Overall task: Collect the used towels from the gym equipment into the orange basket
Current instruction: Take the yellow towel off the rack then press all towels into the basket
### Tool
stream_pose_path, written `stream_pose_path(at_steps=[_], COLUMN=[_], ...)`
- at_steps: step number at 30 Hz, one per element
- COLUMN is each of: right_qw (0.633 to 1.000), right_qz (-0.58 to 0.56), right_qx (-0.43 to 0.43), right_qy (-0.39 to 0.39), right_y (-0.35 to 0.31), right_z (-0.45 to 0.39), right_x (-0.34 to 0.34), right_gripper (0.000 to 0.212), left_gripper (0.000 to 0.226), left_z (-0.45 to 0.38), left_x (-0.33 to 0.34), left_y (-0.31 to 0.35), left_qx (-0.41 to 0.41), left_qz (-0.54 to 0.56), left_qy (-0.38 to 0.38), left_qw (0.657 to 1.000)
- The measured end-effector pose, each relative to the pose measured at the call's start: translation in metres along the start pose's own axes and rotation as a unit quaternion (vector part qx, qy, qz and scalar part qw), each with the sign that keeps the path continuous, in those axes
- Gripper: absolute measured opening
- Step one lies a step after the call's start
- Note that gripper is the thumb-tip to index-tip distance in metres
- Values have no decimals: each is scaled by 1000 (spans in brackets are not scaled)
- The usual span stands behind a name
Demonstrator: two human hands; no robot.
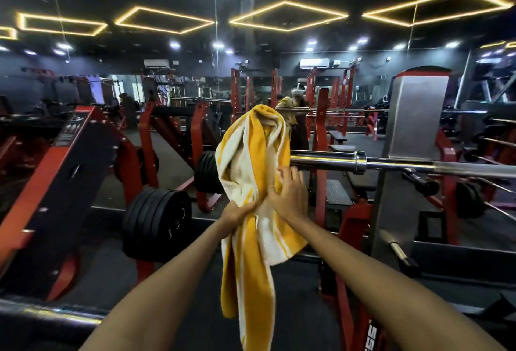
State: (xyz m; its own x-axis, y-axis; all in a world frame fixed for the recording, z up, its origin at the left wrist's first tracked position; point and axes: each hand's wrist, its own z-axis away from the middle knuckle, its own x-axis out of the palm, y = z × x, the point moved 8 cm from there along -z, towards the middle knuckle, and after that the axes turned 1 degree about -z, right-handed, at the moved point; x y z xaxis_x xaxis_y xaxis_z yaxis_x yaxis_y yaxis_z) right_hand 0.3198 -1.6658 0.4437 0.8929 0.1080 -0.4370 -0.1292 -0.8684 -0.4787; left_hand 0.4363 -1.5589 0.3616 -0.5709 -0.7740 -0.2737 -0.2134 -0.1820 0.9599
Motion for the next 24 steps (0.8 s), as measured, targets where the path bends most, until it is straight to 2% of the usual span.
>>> stream_pose_path(at_steps=[2,3,5,6,7,8,9,10,12,14,16,18,21,24], right_qw=[981,961,922,913,915,922,927,933,942,937,917,893,874,849], right_qz=[116,159,211,222,214,189,156,125,113,100,77,57,-29,-166], right_qx=[-156,-226,-308,-302,-251,-160,-69,-7,-10,-74,-128,-142,-59,48], right_qy=[2,-2,-96,-160,-233,-297,-334,-337,-316,-327,-369,-424,-481,-500], right_y=[-24,-33,-39,-34,-26,-11,2,11,14,6,-4,-13,-11,-9], right_z=[1,5,21,30,40,48,55,59,62,68,77,89,109,130], right_x=[0,3,24,36,47,54,59,60,62,72,84,96,118,139], right_gripper=[52,53,49,50,53,57,58,54,52,75,104,124,137,138], left_gripper=[73,71,84,93,99,99,93,85,86,93,87,80,79,78], left_z=[12,18,28,33,36,36,38,40,45,48,48,52,65,78], left_x=[6,5,-4,-9,-18,-27,-38,-48,-64,-73,-72,-68,-75,-95], left_y=[-12,-19,-34,-40,-49,-58,-67,-71,-73,-67,-60,-54,-51,-56], left_qx=[-46,-64,-76,-76,-82,-100,-121,-126,-118,-86,-58,-43,-12,13], left_qz=[-81,-137,-203,-222,-246,-276,-311,-335,-316,-303,-335,-339,-247,-66], left_qy=[-78,-85,-86,-81,-63,-41,-13,15,59,89,105,126,168,208], left_qw=[993,985,972,969,964,955,943,934,940,945,934,931,954,976])
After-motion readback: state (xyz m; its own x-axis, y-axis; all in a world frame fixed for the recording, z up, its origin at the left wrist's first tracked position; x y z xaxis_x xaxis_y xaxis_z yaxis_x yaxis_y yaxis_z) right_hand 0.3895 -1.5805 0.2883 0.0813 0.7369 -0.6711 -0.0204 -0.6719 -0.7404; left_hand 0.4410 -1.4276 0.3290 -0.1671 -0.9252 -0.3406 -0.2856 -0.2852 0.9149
